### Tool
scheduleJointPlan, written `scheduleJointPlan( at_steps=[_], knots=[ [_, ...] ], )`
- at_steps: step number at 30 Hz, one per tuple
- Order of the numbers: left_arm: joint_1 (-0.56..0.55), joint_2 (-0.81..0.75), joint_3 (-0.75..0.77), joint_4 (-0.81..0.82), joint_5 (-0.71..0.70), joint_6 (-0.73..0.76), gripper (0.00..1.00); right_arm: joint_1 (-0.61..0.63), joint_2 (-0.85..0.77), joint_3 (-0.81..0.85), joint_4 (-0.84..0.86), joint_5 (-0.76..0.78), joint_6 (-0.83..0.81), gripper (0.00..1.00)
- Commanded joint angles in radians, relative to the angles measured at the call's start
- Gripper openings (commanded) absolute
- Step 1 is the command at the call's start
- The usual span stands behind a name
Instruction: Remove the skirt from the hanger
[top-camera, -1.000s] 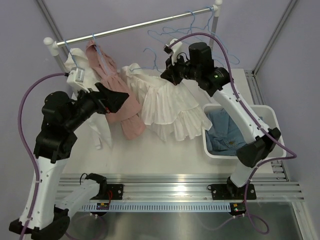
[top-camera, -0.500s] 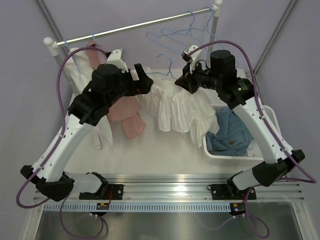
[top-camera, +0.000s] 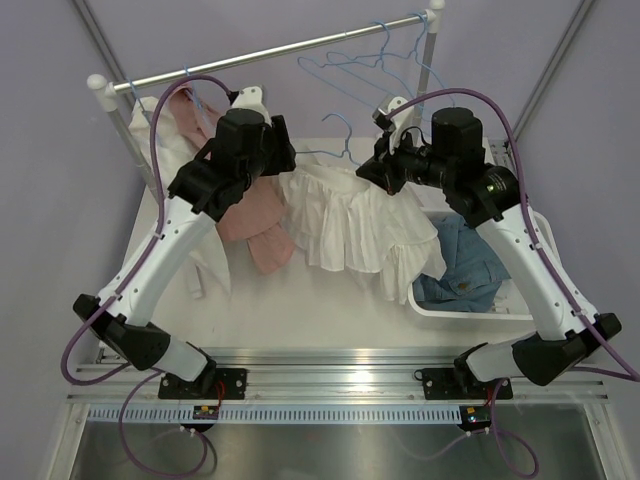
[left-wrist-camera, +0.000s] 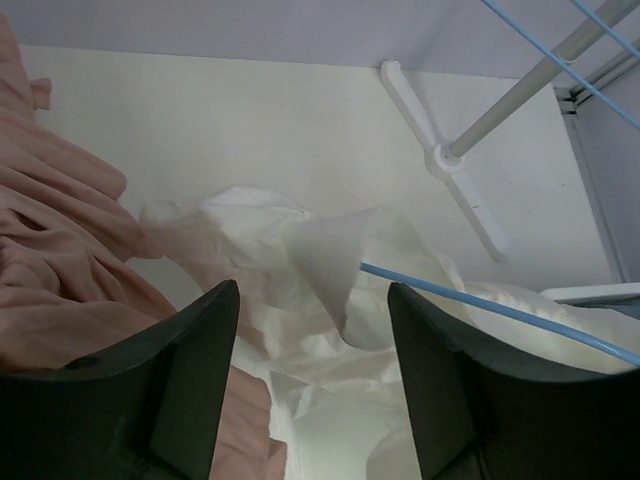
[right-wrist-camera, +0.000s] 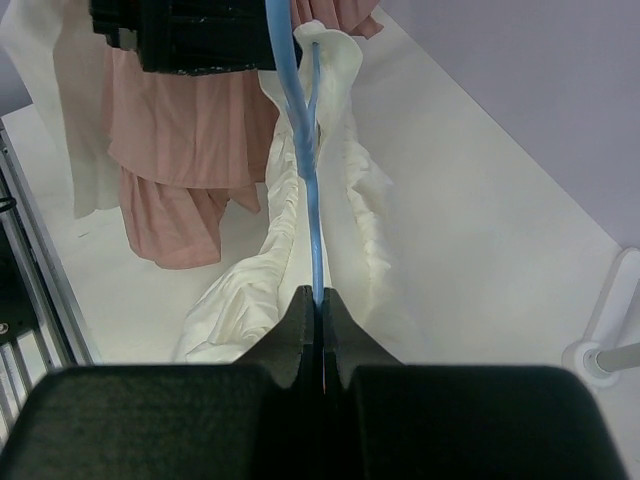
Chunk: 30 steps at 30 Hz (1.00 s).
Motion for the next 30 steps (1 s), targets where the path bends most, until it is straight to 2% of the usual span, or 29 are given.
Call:
scheduleJointPlan(
  at_steps=[1,6,8,10,11,14,16,24,30],
  knots=[
    [0.022,0.031,0.065,0.024,0.010,0.027,0.50,-0.005,-0.051,0.005,0.042,-0.029,0.015,0.00],
    [0.039,0.053,0.070,0.012,0.065,0.042,0.41,-0.014,-0.058,0.005,0.042,-0.033,0.021,0.00],
    [0.048,0.057,0.068,0.012,0.070,0.059,0.30,-0.019,-0.061,0.002,0.042,-0.033,0.019,0.00],
    [0.055,0.061,0.068,0.010,0.076,0.071,0.23,-0.019,-0.064,-0.008,0.040,-0.024,0.012,0.00],
    [0.066,0.061,0.068,0.007,0.076,0.077,0.15,-0.022,-0.066,-0.011,0.040,-0.020,0.007,0.00],
    [0.094,0.051,0.062,0.000,0.073,0.094,0.09,-0.034,-0.077,-0.029,0.039,-0.012,-0.005,0.00],
    [0.112,0.042,0.058,-0.007,0.079,0.102,0.01,-0.042,-0.084,-0.046,0.036,-0.013,-0.007,0.00],
    [0.181,0.024,0.047,-0.030,0.101,0.137,0.00,-0.073,-0.118,-0.089,0.013,-0.061,-0.018,0.00],
    [0.203,0.024,0.036,-0.051,0.090,0.160,0.00,-0.117,-0.147,-0.104,-0.024,-0.180,-0.027,0.00]
  ],
)
